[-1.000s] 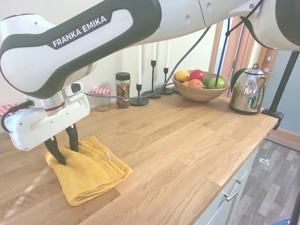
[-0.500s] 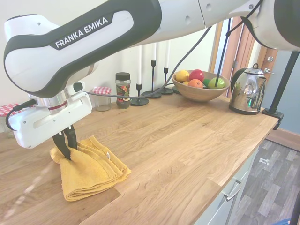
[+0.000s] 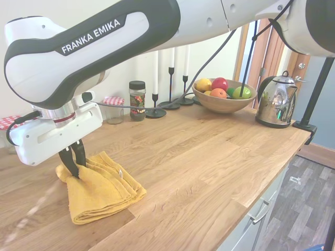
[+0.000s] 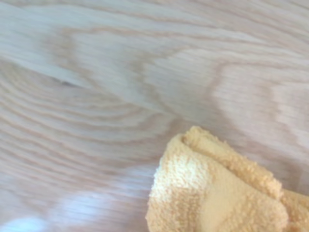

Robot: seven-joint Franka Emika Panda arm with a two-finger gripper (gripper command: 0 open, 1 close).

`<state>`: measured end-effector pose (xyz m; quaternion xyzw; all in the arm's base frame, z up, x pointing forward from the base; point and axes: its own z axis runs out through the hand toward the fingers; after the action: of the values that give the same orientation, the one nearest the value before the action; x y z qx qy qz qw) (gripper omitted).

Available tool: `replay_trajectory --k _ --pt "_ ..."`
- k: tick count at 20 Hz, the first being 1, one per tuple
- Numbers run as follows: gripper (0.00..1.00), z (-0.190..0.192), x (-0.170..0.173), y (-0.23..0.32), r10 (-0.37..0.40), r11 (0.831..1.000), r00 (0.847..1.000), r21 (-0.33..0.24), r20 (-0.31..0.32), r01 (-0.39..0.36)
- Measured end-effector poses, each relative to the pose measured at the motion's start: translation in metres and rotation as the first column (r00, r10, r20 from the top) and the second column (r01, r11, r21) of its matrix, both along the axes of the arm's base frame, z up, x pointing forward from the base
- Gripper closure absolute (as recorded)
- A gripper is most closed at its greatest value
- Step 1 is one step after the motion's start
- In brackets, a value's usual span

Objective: Wipe the counter

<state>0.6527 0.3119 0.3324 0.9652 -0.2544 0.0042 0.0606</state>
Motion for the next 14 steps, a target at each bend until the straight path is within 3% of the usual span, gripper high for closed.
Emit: replay_trajectory --k 5,14 --pt "1.00 0.002 0.018 -0.035 -0.037 0.999 0.999 0.014 0.008 0.037" --pt "1.00 0.003 0.044 -0.159 -0.108 0.992 0.994 0.066 0.025 0.107"
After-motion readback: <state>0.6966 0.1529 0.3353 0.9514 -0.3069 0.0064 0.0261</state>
